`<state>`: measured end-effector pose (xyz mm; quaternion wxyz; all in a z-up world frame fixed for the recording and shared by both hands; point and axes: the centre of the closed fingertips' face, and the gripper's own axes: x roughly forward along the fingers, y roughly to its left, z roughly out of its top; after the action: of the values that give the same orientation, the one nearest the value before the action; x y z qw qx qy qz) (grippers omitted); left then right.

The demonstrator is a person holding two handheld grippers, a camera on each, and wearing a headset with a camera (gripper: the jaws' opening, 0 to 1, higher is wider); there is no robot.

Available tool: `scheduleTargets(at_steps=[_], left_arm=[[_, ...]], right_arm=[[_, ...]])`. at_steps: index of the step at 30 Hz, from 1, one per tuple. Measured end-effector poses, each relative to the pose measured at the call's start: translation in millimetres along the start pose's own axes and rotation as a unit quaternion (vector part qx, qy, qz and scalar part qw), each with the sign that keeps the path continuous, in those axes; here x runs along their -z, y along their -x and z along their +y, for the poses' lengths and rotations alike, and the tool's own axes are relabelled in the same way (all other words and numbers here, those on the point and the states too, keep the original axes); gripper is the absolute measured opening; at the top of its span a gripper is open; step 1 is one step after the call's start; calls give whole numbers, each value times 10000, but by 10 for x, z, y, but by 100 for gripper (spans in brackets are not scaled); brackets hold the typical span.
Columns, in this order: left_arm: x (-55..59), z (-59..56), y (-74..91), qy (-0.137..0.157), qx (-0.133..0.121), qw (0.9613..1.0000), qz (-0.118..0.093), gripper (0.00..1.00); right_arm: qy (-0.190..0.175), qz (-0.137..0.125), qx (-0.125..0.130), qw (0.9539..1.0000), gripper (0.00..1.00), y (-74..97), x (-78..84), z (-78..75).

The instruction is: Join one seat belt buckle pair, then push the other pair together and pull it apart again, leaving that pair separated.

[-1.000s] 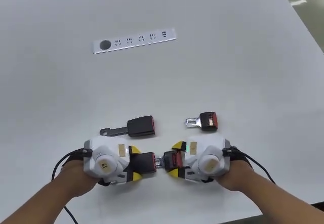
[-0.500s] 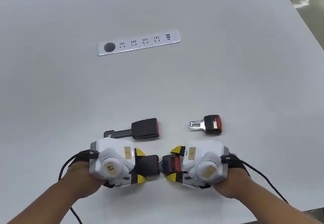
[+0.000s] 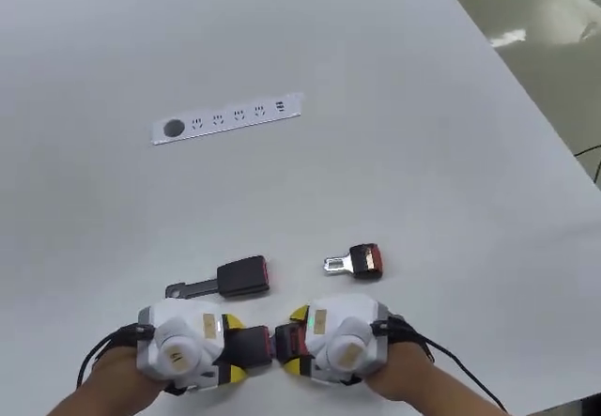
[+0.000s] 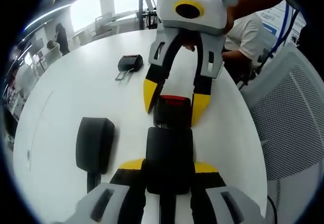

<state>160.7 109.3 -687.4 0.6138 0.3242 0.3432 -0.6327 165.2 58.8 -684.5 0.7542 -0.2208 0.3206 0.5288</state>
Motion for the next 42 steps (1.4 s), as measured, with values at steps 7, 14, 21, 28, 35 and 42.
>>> scheduleTargets(at_steps=[7, 14, 21, 28, 35, 42], left_arm=[[21, -8, -1, -11, 6, 10000, -74, 34], [29, 5, -9, -62, 20, 9999, -116, 33], [58, 18, -2, -36, 88, 9996, -264, 33], [40, 31, -4, 57, 140, 9991, -384, 33], [2, 34, 1, 87, 157, 9989, -433, 33], [-16, 42, 7, 79, 170, 9987, -469, 33]], right_arm=[[121, 23, -85, 9999, 33, 0, 8, 15], [241, -38, -158, 9996, 33, -12, 41, 11], [276, -248, -221, 9991, 32, 21, -10, 23], [224, -405, -247, 9986, 32, 57, -42, 35], [181, -490, -197, 9984, 32, 52, -22, 28], [157, -552, -194, 9982, 32, 30, 15, 9]])
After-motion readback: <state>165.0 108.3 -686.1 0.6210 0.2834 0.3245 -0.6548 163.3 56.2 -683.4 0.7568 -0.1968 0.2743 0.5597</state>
